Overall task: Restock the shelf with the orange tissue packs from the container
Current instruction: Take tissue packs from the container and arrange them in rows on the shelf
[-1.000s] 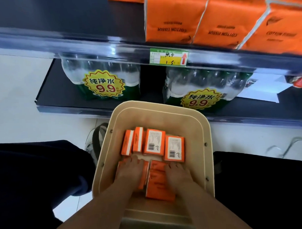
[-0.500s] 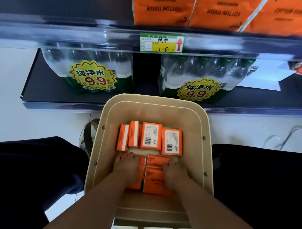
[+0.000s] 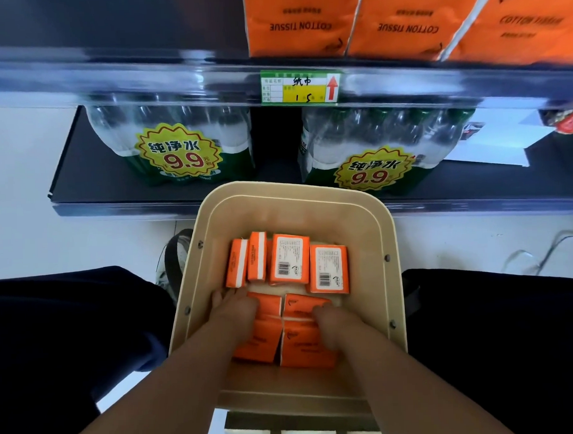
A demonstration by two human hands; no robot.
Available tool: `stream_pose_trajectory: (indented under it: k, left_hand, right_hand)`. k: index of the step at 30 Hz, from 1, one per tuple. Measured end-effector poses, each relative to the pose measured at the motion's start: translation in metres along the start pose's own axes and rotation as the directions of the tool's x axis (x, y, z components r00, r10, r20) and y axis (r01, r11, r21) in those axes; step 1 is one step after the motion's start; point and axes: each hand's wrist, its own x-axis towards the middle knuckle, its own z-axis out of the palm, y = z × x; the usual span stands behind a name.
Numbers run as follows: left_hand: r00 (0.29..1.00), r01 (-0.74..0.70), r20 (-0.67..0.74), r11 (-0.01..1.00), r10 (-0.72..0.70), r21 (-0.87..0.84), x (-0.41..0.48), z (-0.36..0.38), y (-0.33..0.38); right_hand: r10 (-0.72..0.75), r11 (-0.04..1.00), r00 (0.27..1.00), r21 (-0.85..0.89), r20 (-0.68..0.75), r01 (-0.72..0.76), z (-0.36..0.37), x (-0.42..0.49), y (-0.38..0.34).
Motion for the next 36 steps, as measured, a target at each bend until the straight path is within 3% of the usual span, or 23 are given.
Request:
stream_pose_trajectory:
  k: [2, 3, 6, 12, 18, 23, 29, 36]
  left_hand:
    - [0.997, -0.04, 0.067, 0.999, 0.043, -0.035, -0.002, 0.002, -0.003]
    - [0.988, -0.133, 0.084, 0.99, 0.129, 0.04, -0.006, 0.001, -0.005]
    - [0.985, -0.135, 0.104, 0.989, 0.14, -0.056, -0.009, -0.014, -0.011]
    - [0.992, -0.129, -0.015, 0.976, 0.128, -0.177, -0.018, -0.074, -0.023]
    - [0.985, -0.165, -0.079, 0.977, 0.156, -0.138, -0.05, -0.144, -0.036]
    - [0.965, -0.226, -0.16, 0.968, 0.208, -0.108, -0.078, -0.179, -0.035]
    - [0.923, -0.291, -0.3, 0.948, 0.242, -0.131, -0.108, -0.214, -0.041]
    - [0.825, -0.382, -0.517, 0.9, 0.229, -0.21, -0.157, -0.259, -0.074]
  right_hand:
    - [-0.022, 1.0, 1.0, 0.016, 0.014, 0.021, -0.006, -0.004, 0.002]
    - [-0.033, 0.999, 0.999, 0.027, 0.01, 0.033, -0.009, -0.005, 0.002]
    - [-0.063, 0.997, 0.998, 0.042, -0.031, 0.065, -0.021, -0.013, 0.002]
    - [-0.11, 0.994, 0.976, -0.001, -0.19, 0.111, -0.07, -0.038, -0.006]
    - [-0.163, 0.978, 0.918, 0.061, -0.362, 0.198, -0.113, -0.072, -0.018]
    - [-0.208, 0.974, 0.867, -0.011, -0.452, 0.228, -0.142, -0.104, -0.02]
    - [-0.248, 0.965, 0.802, -0.062, -0.544, 0.256, -0.182, -0.149, -0.029]
    - [-0.332, 0.937, 0.703, -0.138, -0.629, 0.32, -0.231, -0.2, -0.061]
